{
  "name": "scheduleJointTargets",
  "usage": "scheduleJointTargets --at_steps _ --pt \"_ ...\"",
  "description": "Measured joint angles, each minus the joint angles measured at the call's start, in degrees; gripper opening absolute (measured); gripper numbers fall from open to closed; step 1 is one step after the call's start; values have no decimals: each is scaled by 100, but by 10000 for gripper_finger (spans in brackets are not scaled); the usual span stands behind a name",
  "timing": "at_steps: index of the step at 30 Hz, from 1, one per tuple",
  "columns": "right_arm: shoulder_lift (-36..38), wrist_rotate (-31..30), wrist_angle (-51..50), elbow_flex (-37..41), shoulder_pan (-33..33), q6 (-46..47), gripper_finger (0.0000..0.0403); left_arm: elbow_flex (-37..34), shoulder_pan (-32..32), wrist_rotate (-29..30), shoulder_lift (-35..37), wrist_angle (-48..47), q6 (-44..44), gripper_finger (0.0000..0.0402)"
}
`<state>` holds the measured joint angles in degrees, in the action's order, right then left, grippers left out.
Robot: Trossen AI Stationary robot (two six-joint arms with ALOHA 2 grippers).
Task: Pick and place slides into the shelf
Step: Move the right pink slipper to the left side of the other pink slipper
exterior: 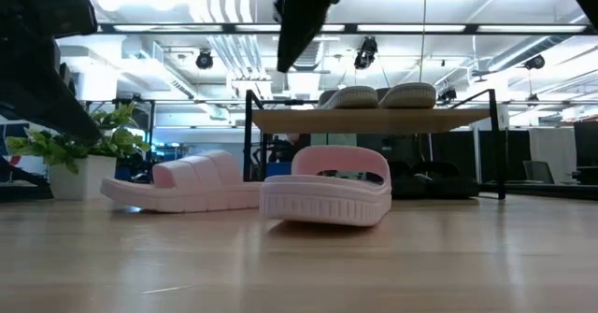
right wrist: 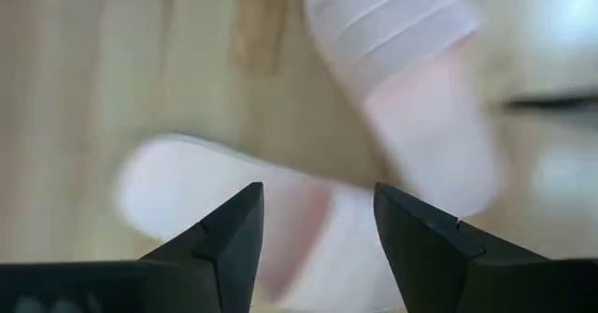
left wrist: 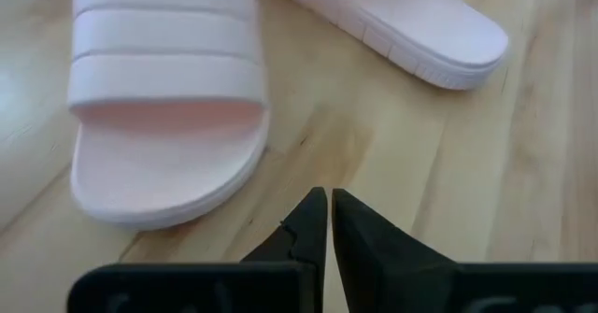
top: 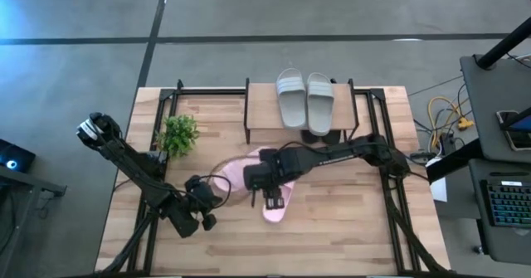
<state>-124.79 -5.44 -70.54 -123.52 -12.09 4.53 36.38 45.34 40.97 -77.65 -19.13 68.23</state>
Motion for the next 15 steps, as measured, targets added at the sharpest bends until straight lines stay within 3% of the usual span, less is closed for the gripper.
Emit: scheduleJointTargets --at_steps 3,8,15 --pt "0 -583 155 85 -81 -747 194 0 0 -12 0 -396 560 6" --pt "-68 -509 508 395 211 -144 173 -20 0 -107 0 -940 1541 6" --pt "-96 -372 1161 919 684 656 77 -20 0 -138 0 -807 2042 6"
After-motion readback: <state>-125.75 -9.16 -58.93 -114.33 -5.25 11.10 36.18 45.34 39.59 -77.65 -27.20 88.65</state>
